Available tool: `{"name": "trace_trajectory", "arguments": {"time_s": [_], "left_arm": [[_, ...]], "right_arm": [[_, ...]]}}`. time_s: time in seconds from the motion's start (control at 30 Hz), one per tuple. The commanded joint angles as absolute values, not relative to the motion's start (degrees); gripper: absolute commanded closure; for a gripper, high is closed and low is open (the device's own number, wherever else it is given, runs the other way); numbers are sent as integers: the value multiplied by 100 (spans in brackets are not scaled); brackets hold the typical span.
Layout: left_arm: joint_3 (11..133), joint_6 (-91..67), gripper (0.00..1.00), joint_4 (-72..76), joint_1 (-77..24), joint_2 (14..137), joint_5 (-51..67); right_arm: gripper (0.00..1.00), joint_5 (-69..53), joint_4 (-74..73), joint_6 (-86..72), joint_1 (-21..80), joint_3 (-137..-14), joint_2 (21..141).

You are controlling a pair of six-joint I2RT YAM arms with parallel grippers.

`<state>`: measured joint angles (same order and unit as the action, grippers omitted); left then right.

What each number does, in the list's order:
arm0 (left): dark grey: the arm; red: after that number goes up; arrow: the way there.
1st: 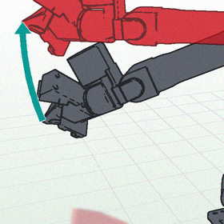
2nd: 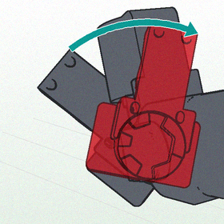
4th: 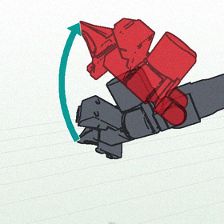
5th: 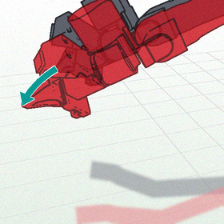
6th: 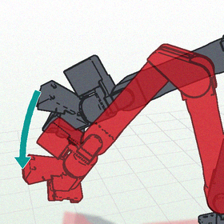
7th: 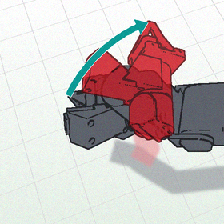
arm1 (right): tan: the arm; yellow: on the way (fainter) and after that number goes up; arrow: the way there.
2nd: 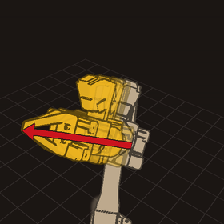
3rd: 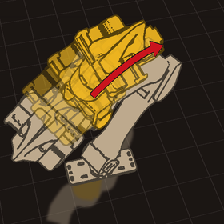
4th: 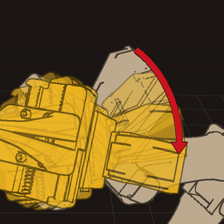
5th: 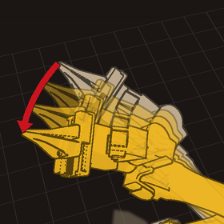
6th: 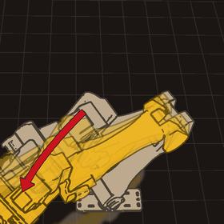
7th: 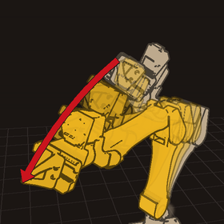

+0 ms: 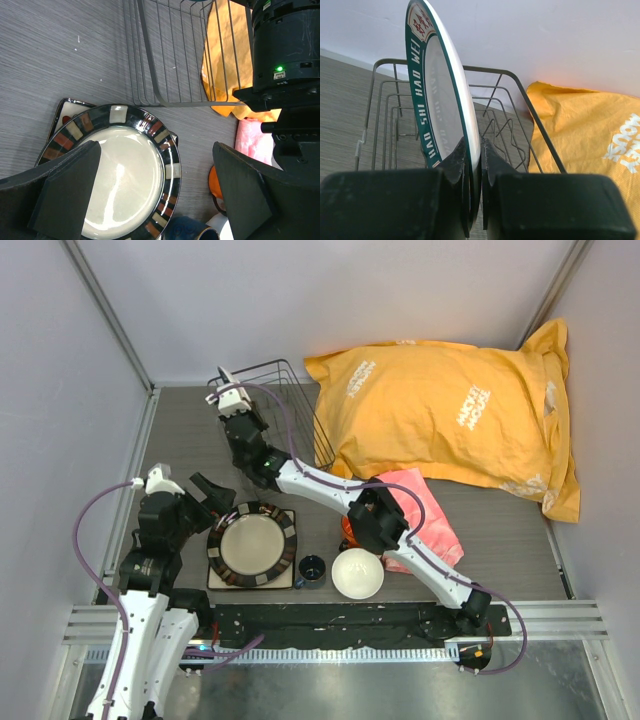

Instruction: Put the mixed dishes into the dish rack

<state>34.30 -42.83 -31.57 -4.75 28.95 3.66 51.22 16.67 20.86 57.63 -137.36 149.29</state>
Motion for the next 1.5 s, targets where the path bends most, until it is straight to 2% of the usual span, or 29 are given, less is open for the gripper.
{"name": "trace_trajectory", "arguments": {"time_s": [0.0, 0.77, 1.1, 1.47], "left_arm": [[3436, -4210, 0, -2980, -475, 2883, 422], [3463, -4245, 0, -2918, -466, 2962, 501], [3463, -4236, 0, -2997, -475, 2865, 466], [3480, -4201, 0, -3076, -475, 2813, 440]], "right_arm": [[99, 5300, 2249, 2136, 5748, -13589, 14705], [99, 5309, 3032, 2513, 5862, -13183, 14106], [99, 5475, 2795, 2523, 5871, -13939, 14686], [99, 5502, 2628, 2180, 5862, -14124, 15064]]}}
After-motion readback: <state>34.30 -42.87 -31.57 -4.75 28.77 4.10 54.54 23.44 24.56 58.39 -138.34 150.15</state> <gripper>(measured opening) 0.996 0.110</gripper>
